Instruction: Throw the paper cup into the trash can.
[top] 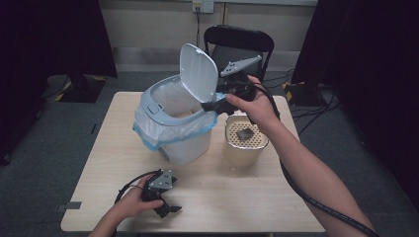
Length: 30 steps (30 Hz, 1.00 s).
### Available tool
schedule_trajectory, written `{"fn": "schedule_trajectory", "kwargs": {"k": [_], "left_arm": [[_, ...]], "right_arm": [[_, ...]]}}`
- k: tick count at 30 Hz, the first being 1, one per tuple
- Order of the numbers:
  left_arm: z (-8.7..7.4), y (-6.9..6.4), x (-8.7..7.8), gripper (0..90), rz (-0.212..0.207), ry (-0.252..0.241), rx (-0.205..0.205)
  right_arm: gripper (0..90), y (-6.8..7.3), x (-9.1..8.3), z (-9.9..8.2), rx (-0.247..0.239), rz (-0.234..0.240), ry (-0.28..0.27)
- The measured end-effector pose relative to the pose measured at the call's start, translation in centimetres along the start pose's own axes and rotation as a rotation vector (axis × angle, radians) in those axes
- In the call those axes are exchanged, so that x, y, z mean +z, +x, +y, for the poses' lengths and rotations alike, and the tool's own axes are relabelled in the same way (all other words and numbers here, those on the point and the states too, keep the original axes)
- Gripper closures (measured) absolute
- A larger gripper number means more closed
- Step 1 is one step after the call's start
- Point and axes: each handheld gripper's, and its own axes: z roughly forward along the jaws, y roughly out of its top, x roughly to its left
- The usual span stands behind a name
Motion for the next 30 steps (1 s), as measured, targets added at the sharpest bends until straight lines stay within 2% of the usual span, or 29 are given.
{"fn": "schedule_trajectory", "kwargs": {"k": [8, 13, 17, 21, 27, 30], "left_arm": [[0.1, 0.0, 0.1, 0.0, 0.000, 0.000, 0.000], [0.1, 0.1, 0.1, 0.0, -0.001, 0.004, 0.004], [0.1, 0.1, 0.1, 0.0, -0.003, 0.004, 0.007], [0.1, 0.2, 0.1, 0.0, -0.003, 0.005, 0.009], [0.1, 0.2, 0.1, 0.0, -0.003, 0.005, 0.008], [0.1, 0.2, 0.1, 0.0, -0.003, 0.005, 0.008]], "right_arm": [[14.1, 0.0, 0.5, 0.6, 0.002, -0.012, 0.008], [14.2, 0.2, 0.9, 1.2, 0.001, 0.012, -0.006], [13.5, 1.1, 1.6, 2.0, -0.022, 0.035, -0.003], [12.4, 2.0, 2.5, 2.5, -0.059, 0.025, 0.017], [13.1, 3.0, 3.2, 2.6, -0.049, 0.053, 0.016], [13.2, 3.3, 3.7, 2.6, -0.030, 0.076, 0.007]]}}
